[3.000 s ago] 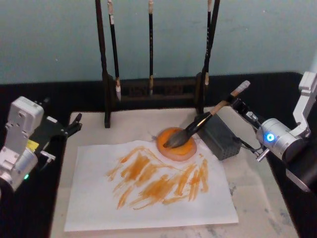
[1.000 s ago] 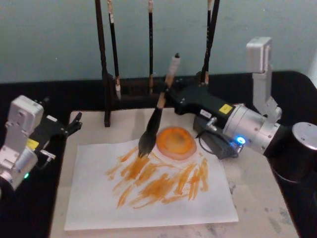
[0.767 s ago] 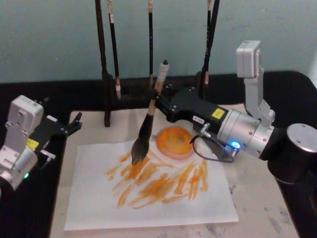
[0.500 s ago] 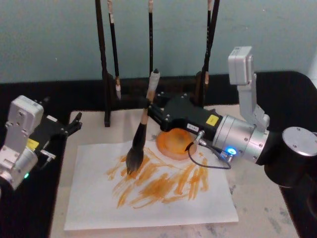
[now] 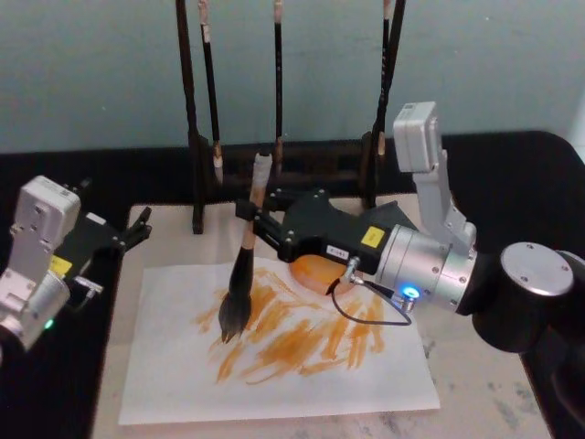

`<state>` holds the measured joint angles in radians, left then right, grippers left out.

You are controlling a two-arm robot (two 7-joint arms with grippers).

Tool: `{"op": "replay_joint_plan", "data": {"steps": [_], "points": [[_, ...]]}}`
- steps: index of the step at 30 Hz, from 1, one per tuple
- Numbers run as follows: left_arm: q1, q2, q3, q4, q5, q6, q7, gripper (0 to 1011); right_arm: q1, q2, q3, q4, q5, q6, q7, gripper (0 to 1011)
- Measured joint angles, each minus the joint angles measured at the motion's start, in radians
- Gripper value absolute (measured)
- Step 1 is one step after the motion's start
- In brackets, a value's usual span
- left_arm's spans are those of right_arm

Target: Pick up the brush from the inkstone, write on the paper, then place the brush back to its original position.

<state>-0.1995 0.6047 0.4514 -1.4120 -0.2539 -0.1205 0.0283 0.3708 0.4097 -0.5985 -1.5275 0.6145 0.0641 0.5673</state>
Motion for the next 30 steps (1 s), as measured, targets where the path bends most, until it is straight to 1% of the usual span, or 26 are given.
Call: {"op": "replay_joint_plan", "data": {"steps": [20,30], "points": [[0.000,0.000,0.000,0.000,0.000,0.000,0.000,1001,0.012,-0.025,-0.030,0.029,-0.002,0.011,0.023,164],[0.000,0.000,0.000,0.000,0.000,0.000,0.000,1001,0.018,-0.031,-0.041,0.040,0.001,0.013,0.028,164]]}}
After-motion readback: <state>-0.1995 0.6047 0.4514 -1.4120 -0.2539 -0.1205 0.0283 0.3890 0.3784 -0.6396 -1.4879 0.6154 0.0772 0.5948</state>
